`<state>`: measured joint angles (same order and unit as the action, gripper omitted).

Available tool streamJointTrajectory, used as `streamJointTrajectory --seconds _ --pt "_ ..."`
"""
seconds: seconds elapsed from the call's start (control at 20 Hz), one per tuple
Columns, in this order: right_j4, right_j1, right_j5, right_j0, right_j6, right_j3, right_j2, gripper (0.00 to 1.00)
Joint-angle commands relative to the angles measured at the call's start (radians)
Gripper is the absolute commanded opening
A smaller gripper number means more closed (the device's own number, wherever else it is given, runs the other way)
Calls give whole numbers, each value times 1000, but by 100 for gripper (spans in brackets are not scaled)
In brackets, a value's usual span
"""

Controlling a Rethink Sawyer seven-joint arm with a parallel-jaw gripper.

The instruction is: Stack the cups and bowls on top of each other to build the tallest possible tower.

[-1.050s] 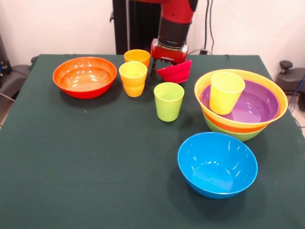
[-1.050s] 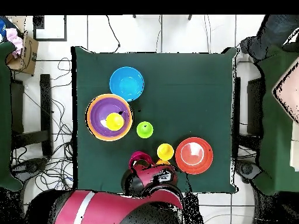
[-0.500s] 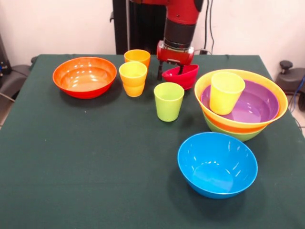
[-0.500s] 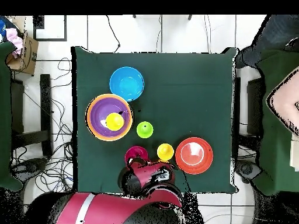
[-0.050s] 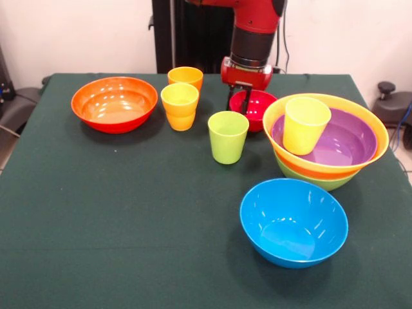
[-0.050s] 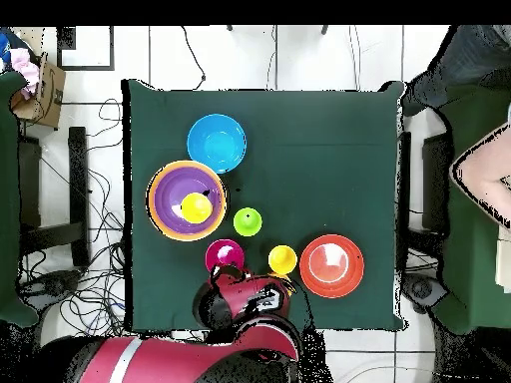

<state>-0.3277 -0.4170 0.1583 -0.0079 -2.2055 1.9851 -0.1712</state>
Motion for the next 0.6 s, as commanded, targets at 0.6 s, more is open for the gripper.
streamJointTrajectory --seconds 0.6 --pt "69 19 46 46 -138 -44 58 0"
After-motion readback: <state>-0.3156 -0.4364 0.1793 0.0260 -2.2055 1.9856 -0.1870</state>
